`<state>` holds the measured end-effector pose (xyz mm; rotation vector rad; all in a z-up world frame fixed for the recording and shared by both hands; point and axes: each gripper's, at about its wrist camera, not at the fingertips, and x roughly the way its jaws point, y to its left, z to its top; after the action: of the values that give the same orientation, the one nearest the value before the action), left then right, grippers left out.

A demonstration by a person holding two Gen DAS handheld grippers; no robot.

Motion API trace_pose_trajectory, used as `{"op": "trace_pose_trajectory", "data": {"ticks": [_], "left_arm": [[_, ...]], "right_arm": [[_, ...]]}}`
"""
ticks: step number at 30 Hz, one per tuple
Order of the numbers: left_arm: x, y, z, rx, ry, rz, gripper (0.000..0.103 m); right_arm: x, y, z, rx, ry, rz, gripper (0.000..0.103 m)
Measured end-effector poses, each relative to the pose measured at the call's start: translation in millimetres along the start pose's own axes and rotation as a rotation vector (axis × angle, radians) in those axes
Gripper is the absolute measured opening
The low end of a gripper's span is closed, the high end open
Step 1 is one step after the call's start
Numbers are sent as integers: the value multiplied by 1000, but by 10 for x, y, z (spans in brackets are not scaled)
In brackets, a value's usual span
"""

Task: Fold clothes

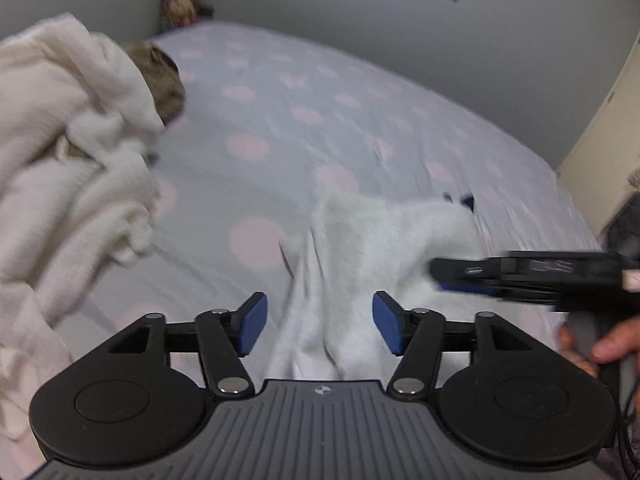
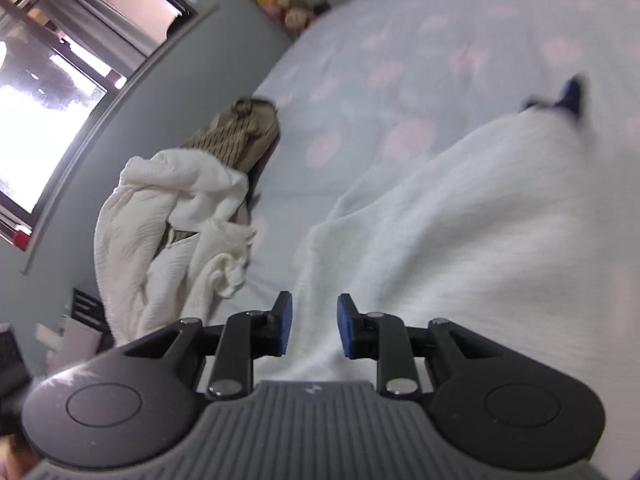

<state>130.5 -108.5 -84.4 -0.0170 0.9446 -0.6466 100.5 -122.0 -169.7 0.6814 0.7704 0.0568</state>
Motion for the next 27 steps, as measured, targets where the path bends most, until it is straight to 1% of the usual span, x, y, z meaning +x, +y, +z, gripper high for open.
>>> {"op": "trace_pose_trajectory", "data": {"ticks": [3,5,6,7,8,9,10,11,13,16,19,21,24,27], "left_arm": [[21,-123,-66,13,28,-25,57],[2,-216,-96,27,36,-74,57],[20,-261,-103,41,49,-84,57],[65,-307,-109,62,71,-73,54],[140,-332,-129,90,102,-41,40],[222,-350,-154,120,135,-5,31],[305,-368,-178,150,168,32,18],[388,-386,-203,180,201,68,16],[538,-419,-250,236,257,128,15],[726,-471,-316,314,314,184,15],[896,-514,-385,362,361,218,15],[973,-509,-412,371,375,231,15],[1060,-463,-435,358,386,234,16],[1043,-438,-425,355,384,230,18]], "right_arm": [[-339,-111,-238,-49,-41,-56,31],[-559,-219,-444,-69,-66,-103,31],[-647,-278,-541,-73,-74,-124,31],[-733,-337,-636,-76,-83,-145,31],[-769,-378,-717,-78,-86,-157,31],[-804,-418,-797,-81,-89,-170,31],[-824,-452,-865,-84,-88,-181,31],[-843,-485,-932,-87,-87,-192,31],[-846,-502,-1044,-101,-76,-198,31],[-781,-477,-1173,-134,-66,-196,31],[-630,-468,-1237,-148,-28,-207,31],[-522,-466,-1275,-159,-2,-215,30],[-326,-514,-1359,-167,62,-231,29],[-262,-565,-1420,-165,48,-233,28]]}}
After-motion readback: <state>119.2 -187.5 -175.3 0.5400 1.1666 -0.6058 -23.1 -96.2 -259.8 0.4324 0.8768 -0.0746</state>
